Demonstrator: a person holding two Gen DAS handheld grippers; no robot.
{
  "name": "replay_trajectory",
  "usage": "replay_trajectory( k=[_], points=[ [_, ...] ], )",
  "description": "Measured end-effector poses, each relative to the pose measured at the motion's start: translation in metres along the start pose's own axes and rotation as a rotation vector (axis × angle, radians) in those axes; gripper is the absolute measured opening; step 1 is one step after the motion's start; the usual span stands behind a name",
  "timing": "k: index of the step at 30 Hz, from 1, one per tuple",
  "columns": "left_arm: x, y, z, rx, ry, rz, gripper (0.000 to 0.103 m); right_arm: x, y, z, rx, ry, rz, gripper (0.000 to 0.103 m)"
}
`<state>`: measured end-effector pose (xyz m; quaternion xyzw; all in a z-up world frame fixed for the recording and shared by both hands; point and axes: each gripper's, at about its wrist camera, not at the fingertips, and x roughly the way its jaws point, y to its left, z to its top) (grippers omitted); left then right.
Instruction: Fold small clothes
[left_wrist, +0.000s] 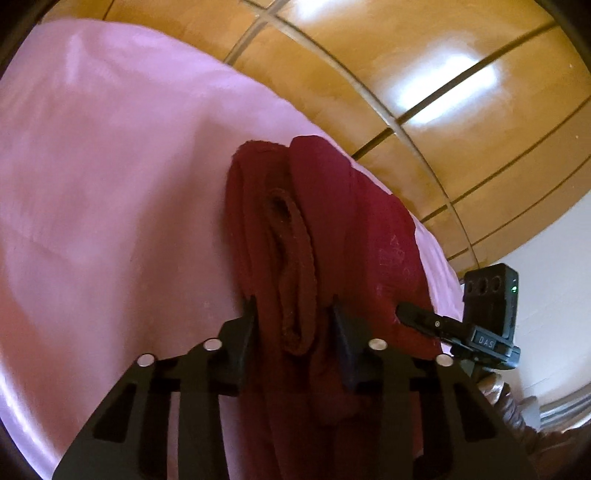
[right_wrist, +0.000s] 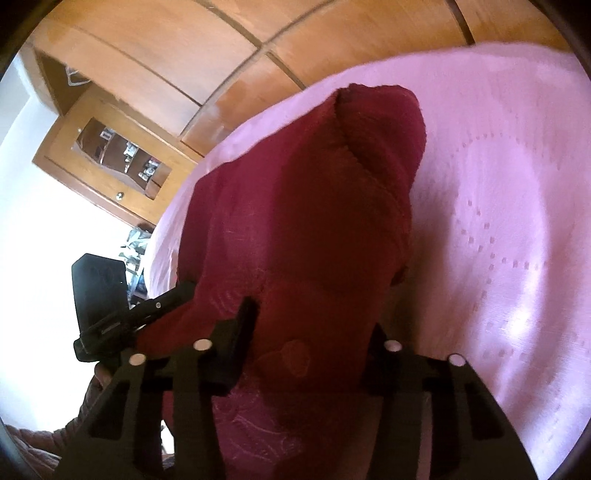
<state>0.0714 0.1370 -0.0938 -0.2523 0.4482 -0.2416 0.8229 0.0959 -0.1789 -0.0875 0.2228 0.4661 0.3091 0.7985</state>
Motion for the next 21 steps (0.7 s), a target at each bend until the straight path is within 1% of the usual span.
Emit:
replay_trajectory(
  k=[3,7,10,12,18,21],
  points=[
    [-0.006,-0.011,-0.005,0.018,-0.018,-0.017,0.031,-0.010,0.010,-0.003,-0.025,-0.015,-0.004,0.038],
    [-0.011,-0.028,-0.012,0.030,-0.035,-0.060,0.031,-0.030,0.022,-0.011,-0.078,-0.045,-0.020,0.037],
    [-0.007,-0.046,-0.014,0.042,-0.039,-0.099,0.031,-0.045,0.019,-0.010,-0.092,-0.071,-0.040,0.036],
    [0.000,-0.057,-0.008,0.055,-0.035,-0.114,0.031,-0.057,0.013,-0.004,-0.096,-0.093,-0.062,0.036],
    [0.032,-0.091,0.021,0.127,-0.012,-0.127,0.031,-0.082,-0.007,0.020,-0.122,-0.150,-0.131,0.036],
    [0.052,-0.109,0.045,0.163,-0.009,-0.123,0.031,-0.091,-0.020,0.040,-0.124,-0.176,-0.165,0.036]
  ],
)
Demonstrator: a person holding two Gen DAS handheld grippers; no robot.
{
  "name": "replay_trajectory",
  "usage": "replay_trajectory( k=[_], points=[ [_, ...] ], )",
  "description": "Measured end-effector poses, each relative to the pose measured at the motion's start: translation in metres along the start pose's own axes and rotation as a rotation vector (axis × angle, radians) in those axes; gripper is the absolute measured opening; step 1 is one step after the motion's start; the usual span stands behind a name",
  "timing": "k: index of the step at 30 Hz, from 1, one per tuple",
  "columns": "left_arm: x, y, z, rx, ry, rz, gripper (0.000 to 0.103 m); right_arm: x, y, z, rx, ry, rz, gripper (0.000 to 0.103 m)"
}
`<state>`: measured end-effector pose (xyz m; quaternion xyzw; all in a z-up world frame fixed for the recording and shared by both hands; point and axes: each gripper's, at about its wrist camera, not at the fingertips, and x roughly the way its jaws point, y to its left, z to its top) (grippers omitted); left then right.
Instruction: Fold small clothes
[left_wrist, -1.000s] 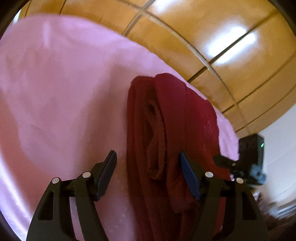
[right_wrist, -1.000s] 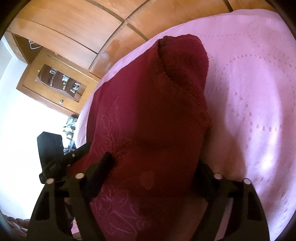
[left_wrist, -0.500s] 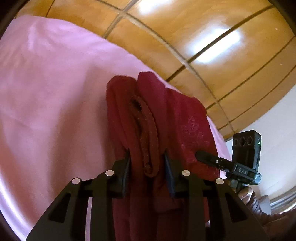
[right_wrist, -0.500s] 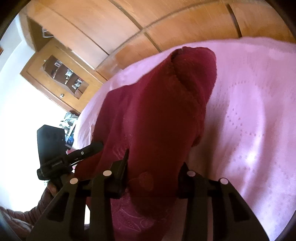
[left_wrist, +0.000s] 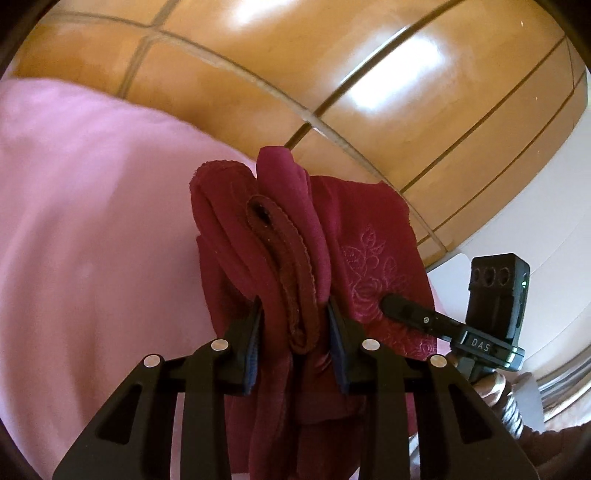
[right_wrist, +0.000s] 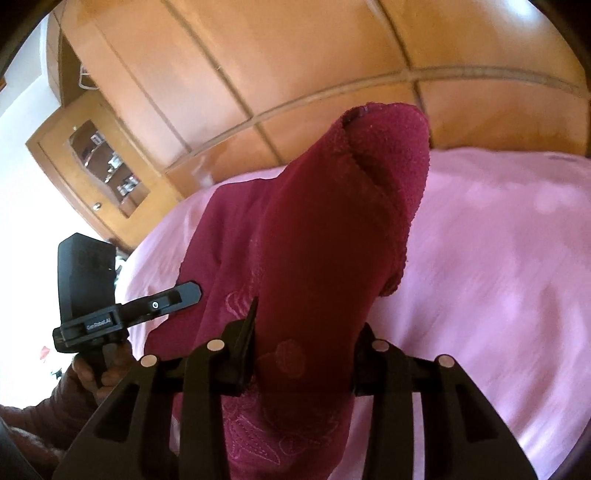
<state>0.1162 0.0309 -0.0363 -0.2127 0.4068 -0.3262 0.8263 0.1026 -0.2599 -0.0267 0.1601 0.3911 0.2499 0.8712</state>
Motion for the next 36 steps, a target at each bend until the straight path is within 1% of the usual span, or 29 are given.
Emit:
replay_trajectory(
  k=[7,10,11,13,15,16,17,18,19,20,21,22,24,25,27,28,29,30,31,32,34,36],
  points=[
    [0.047,-0.025,0.055,0.092,0.007,0.035,0.031,0.000,-0.033,0.043,0.000,-0.057,-0.082,0.036],
    [0.063,-0.032,0.072,0.114,0.004,0.045,0.031,0.004,-0.050,0.054,0.010,-0.072,-0.115,0.036],
    [0.071,-0.034,0.076,0.129,0.007,0.059,0.031,0.006,-0.055,0.056,0.009,-0.071,-0.130,0.037],
    [0.082,-0.034,0.077,0.153,0.019,0.099,0.031,0.016,-0.066,0.060,0.014,-0.052,-0.160,0.038],
    [0.106,-0.026,0.078,0.152,0.063,0.159,0.031,0.030,-0.079,0.060,0.031,-0.019,-0.189,0.040],
    [0.121,-0.019,0.074,0.158,0.098,0.232,0.031,0.041,-0.087,0.056,0.041,0.009,-0.210,0.041],
    [0.130,-0.013,0.072,0.159,0.120,0.279,0.031,0.050,-0.094,0.052,0.055,0.029,-0.223,0.046],
    [0.138,-0.008,0.068,0.166,0.134,0.309,0.031,0.055,-0.099,0.049,0.067,0.034,-0.230,0.053],
    [0.141,-0.003,0.064,0.172,0.135,0.321,0.031,0.058,-0.105,0.046,0.083,0.033,-0.226,0.056],
    [0.141,0.000,0.063,0.166,0.134,0.319,0.031,0.058,-0.108,0.043,0.098,0.028,-0.217,0.062],
    [0.139,0.001,0.063,0.162,0.133,0.314,0.031,0.058,-0.110,0.041,0.116,0.022,-0.211,0.071],
    [0.138,0.001,0.064,0.165,0.133,0.318,0.031,0.057,-0.114,0.040,0.137,0.022,-0.208,0.074],
    [0.133,-0.005,0.065,0.193,0.130,0.354,0.031,0.052,-0.115,0.037,0.158,0.017,-0.195,0.075],
    [0.130,-0.010,0.066,0.204,0.124,0.369,0.031,0.044,-0.115,0.034,0.163,0.003,-0.186,0.075],
    [0.116,-0.021,0.066,0.220,0.081,0.414,0.031,0.021,-0.120,0.026,0.175,-0.020,-0.176,0.075],
    [0.105,-0.027,0.066,0.217,0.040,0.427,0.031,0.012,-0.120,0.021,0.187,-0.033,-0.162,0.075],
    [0.103,-0.034,0.067,0.217,0.009,0.420,0.031,0.003,-0.120,0.015,0.196,-0.042,-0.152,0.075],
    [0.092,-0.042,0.066,0.222,-0.034,0.394,0.031,-0.006,-0.120,0.009,0.202,-0.048,-0.150,0.074],
    [0.089,-0.049,0.067,0.230,-0.060,0.371,0.031,-0.012,-0.118,0.004,0.205,-0.051,-0.149,0.073],
    [0.086,-0.057,0.065,0.246,-0.077,0.358,0.031,-0.016,-0.117,-0.001,0.210,-0.052,-0.144,0.070],
    [0.082,-0.069,0.058,0.287,-0.086,0.331,0.031,-0.023,-0.112,-0.012,0.206,-0.047,-0.148,0.067],
    [0.089,-0.078,0.053,0.312,-0.072,0.310,0.031,-0.026,-0.107,-0.021,0.194,-0.046,-0.167,0.062]
  ],
)
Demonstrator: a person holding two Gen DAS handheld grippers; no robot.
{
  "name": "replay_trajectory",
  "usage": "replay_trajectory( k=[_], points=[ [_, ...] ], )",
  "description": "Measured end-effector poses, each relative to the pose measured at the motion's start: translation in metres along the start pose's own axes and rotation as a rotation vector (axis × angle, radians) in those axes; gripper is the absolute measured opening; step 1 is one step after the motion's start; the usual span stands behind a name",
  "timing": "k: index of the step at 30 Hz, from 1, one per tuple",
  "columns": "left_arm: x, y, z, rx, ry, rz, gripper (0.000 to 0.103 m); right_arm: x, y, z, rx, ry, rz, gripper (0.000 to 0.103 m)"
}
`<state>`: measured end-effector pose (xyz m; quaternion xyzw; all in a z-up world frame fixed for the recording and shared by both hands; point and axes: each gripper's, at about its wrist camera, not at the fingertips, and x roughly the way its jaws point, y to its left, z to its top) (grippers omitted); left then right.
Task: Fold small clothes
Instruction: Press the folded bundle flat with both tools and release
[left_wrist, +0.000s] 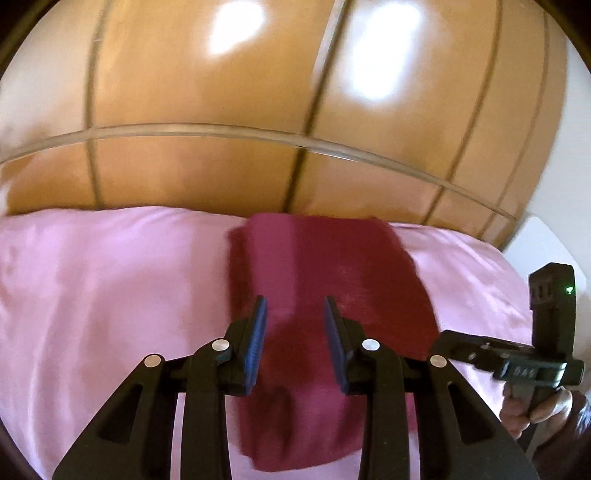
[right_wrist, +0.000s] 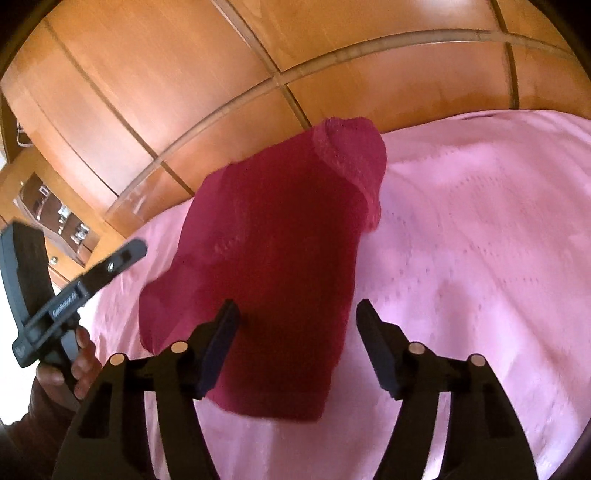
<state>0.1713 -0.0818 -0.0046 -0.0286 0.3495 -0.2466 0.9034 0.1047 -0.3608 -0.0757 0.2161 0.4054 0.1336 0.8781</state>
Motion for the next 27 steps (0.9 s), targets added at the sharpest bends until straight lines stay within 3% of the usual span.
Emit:
replay_trajectory(
  k=[4,8,11,14,18,23,27],
  points=[
    [0.026,-0.010,-0.005,0.021,0.049,0.021,0.031,0.009,0.013,0.002,-0.019,-0.006,-0.035,0.058],
    [0.060,0.007,-0.019,-0.007,0.134,0.118,0.024,0.031,0.030,0.019,-0.086,-0.009,-0.100,0.059],
    [0.064,0.020,-0.029,-0.042,0.129,0.141,0.024,0.048,0.035,0.018,-0.130,0.027,-0.154,0.060],
    [0.059,0.025,-0.032,-0.068,0.125,0.147,0.024,0.046,0.024,0.008,-0.109,0.021,-0.129,0.061],
    [0.070,0.006,-0.035,0.016,0.110,0.228,0.024,0.060,-0.008,0.001,0.047,0.023,-0.065,0.077],
    [0.061,0.017,-0.031,-0.091,0.135,0.181,0.025,0.047,0.005,-0.001,-0.009,-0.001,-0.143,0.082],
    [0.041,0.009,-0.032,-0.089,0.125,0.197,0.025,0.025,0.016,-0.006,-0.038,-0.036,-0.223,0.083]
  ],
)
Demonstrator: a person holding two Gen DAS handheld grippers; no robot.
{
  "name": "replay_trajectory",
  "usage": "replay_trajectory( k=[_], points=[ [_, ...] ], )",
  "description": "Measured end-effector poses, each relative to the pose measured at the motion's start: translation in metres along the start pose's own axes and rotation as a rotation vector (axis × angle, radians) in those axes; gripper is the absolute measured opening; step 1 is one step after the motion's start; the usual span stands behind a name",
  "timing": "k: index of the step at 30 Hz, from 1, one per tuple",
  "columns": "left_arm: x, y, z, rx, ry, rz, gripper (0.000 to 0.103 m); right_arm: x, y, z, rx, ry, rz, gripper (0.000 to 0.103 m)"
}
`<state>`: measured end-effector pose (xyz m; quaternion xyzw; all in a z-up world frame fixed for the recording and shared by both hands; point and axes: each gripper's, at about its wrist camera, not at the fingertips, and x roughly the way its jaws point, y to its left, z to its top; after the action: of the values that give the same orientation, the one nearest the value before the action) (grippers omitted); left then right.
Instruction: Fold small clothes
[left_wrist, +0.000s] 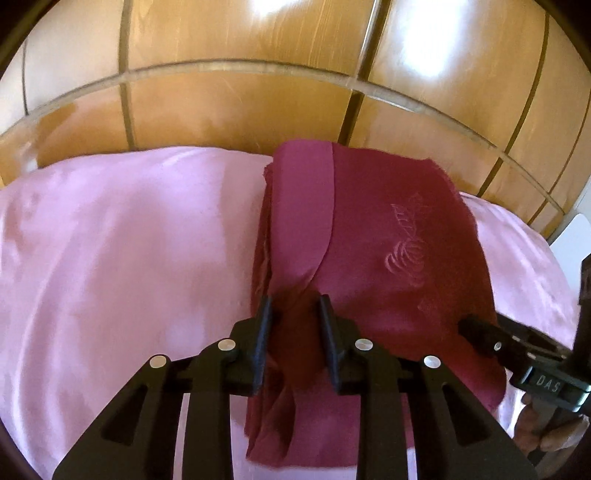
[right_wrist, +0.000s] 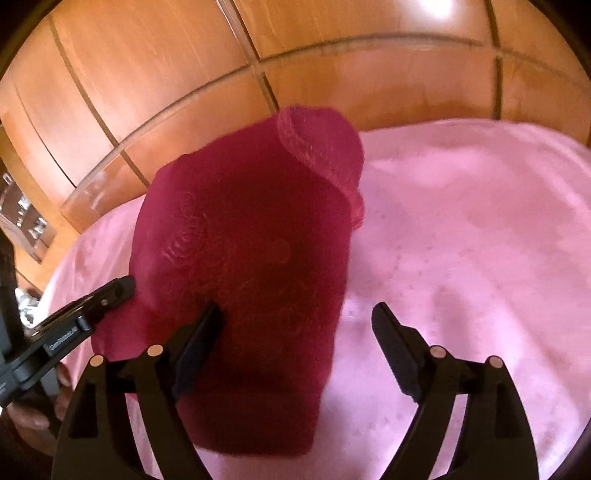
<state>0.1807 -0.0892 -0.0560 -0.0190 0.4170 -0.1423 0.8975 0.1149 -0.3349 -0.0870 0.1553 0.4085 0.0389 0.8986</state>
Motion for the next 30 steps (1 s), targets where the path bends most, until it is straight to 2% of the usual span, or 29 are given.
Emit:
replay_trajectory(
  k=[2,4,6,9,12,13,17,23,24,25,27,30],
  points=[
    [-0.009,-0.003,-0.005,0.016,-0.012,0.021,0.025,-0.016,0.006,-0.005,-0.020,-0.036,-0.066,0.083],
    [-0.018,-0.005,-0.011,0.025,-0.031,0.056,0.025,-0.039,0.015,-0.013,-0.056,-0.115,-0.137,0.082],
    [-0.023,-0.009,-0.015,0.032,-0.046,0.077,0.025,-0.052,0.021,-0.020,-0.071,-0.144,-0.148,0.076],
    [-0.024,-0.013,-0.022,0.041,-0.041,0.097,0.025,-0.051,0.036,-0.033,-0.120,-0.119,-0.154,0.073],
    [-0.032,-0.011,-0.026,0.024,-0.045,0.088,0.025,-0.030,0.038,-0.049,-0.141,-0.003,-0.156,0.072],
    [-0.036,-0.011,-0.027,0.024,-0.050,0.089,0.025,-0.025,0.042,-0.048,-0.140,0.005,-0.163,0.072],
    [-0.059,-0.010,-0.035,0.032,-0.085,0.091,0.025,-0.039,0.047,-0.050,-0.115,-0.016,-0.149,0.073],
    [-0.095,-0.004,-0.051,0.023,-0.134,0.113,0.025,-0.062,0.066,-0.058,-0.137,-0.066,-0.126,0.081],
    [-0.100,-0.003,-0.053,0.017,-0.139,0.113,0.027,-0.066,0.072,-0.060,-0.142,-0.075,-0.128,0.083],
    [-0.105,-0.001,-0.055,0.010,-0.143,0.113,0.039,-0.069,0.076,-0.062,-0.145,-0.083,-0.129,0.084],
    [-0.116,0.002,-0.061,-0.003,-0.169,0.122,0.050,-0.074,0.080,-0.065,-0.143,-0.093,-0.123,0.089],
    [-0.132,0.003,-0.069,-0.003,-0.199,0.140,0.050,-0.086,0.088,-0.074,-0.132,-0.113,-0.129,0.095]
  ],
)
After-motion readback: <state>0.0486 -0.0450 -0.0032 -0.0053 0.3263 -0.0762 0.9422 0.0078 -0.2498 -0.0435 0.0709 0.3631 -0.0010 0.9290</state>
